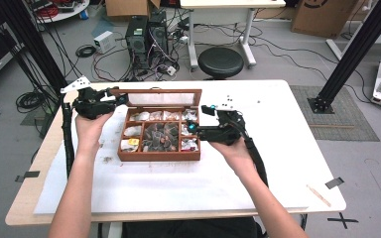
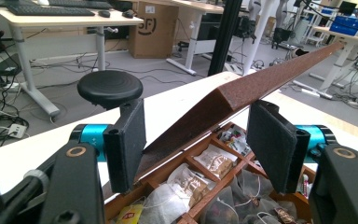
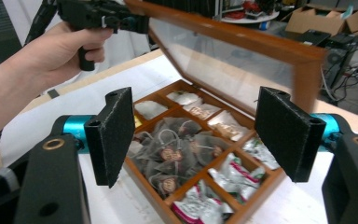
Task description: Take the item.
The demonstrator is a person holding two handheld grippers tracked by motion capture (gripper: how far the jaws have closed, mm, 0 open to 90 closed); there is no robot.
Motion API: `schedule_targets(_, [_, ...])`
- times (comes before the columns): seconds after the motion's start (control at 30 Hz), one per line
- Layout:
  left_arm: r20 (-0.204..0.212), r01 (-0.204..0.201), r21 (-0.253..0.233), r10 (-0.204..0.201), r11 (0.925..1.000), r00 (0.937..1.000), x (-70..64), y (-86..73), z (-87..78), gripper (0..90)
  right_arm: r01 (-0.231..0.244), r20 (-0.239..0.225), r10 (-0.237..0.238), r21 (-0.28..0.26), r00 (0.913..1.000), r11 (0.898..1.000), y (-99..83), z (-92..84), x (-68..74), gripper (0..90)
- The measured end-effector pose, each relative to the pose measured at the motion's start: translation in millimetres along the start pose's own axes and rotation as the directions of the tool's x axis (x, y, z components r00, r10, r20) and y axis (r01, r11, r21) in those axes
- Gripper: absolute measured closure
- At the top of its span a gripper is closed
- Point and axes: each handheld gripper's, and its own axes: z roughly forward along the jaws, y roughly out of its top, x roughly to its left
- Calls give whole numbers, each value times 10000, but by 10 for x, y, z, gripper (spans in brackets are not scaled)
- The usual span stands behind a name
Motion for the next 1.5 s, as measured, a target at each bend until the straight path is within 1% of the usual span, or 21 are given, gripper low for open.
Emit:
schedule_targets(0.33, [71, 42, -51, -42, 10000, 10000, 18, -1, 8, 380, -83, -110, 88, 469, 9999, 9989, -19, 395, 287, 300])
schedule_targets(0.4, [74, 52, -55, -52, 10000, 10000, 18, -1, 8, 380, 27, -66, -22, 654, 10000, 9979, -37, 494, 362, 307])
schedule_targets(0.47, [76, 50, -49, -49, 10000, 10000, 18, -1, 8, 380, 149, -36, -147, 787, 9999, 9968, -57, 581, 428, 342])
schedule_targets(0.5, [79, 42, -38, -41, 10000, 10000, 18, -1, 7, 380, 174, -53, -170, 867, 9998, 9961, -67, 623, 457, 345])
schedule_targets(0.6, [87, 42, -42, -42, 10000, 10000, 19, -1, 7, 380, 327, 14, -330, 1068, 9995, 9937, -105, 741, 529, 369])
schedule_targets(0.63, [83, 56, -53, -55, 10000, 10000, 18, -1, 8, 380, 309, 33, -315, 1146, 9995, 9929, -121, 782, 545, 378])
schedule_targets(0.7, [99, 28, -42, -28, 10000, 9999, 20, -1, 7, 380, 329, 21, -335, 1311, 9994, 9908, -151, 855, 561, 403])
schedule_targets(0.77, [109, 27, -45, -26, 10000, 9999, 21, -2, 7, 380, 369, 112, -390, 1524, 9992, 9876, -194, 946, 579, 435])
schedule_targets(0.9, [113, 24, -43, -23, 10000, 9999, 21, -2, 7, 380, 229, 111, -256, 1993, 9996, 9797, -271, 1105, 551, 471])
schedule_targets(0.93, [113, 24, -43, -23, 10000, 9999, 21, -2, 7, 380, 229, 111, -256, 1993, 9996, 9797, -271, 1105, 551, 471])
schedule_targets(0.97, [116, 23, -43, -22, 10000, 9999, 22, -2, 7, 380, 61, 95, -84, 2225, 9999, 9749, -319, 1177, 517, 479])
schedule_targets(1.03, [120, 35, -58, -34, 10000, 9999, 22, -3, 9, 380, -34, 76, 16, 2470, 10000, 9690, -368, 1237, 489, 491])
schedule_targets(1.13, [124, 36, -60, -35, 10000, 9999, 23, -3, 9, 380, -90, 37, 83, 2781, 10000, 9605, -434, 1306, 463, 516])
schedule_targets(1.17, [124, 36, -60, -35, 10000, 9999, 23, -3, 9, 380, -90, 37, 83, 2781, 10000, 9605, -434, 1306, 463, 516])
schedule_targets(1.2, [125, 36, -60, -35, 10000, 9999, 23, -3, 9, 379, -81, 5, 83, 2891, 10000, 9573, -468, 1338, 457, 534])
schedule_targets(1.4, [115, 31, -50, -30, 10000, 9999, 21, -3, 8, 380, 15, -176, 46, 3296, 9998, 9441, -538, 1430, 482, 594])
schedule_targets(1.5, [126, 29, -43, -29, 10000, 9999, 22, -3, 8, 379, 1, -197, 72, 3464, 9998, 9381, -566, 1471, 482, 627])
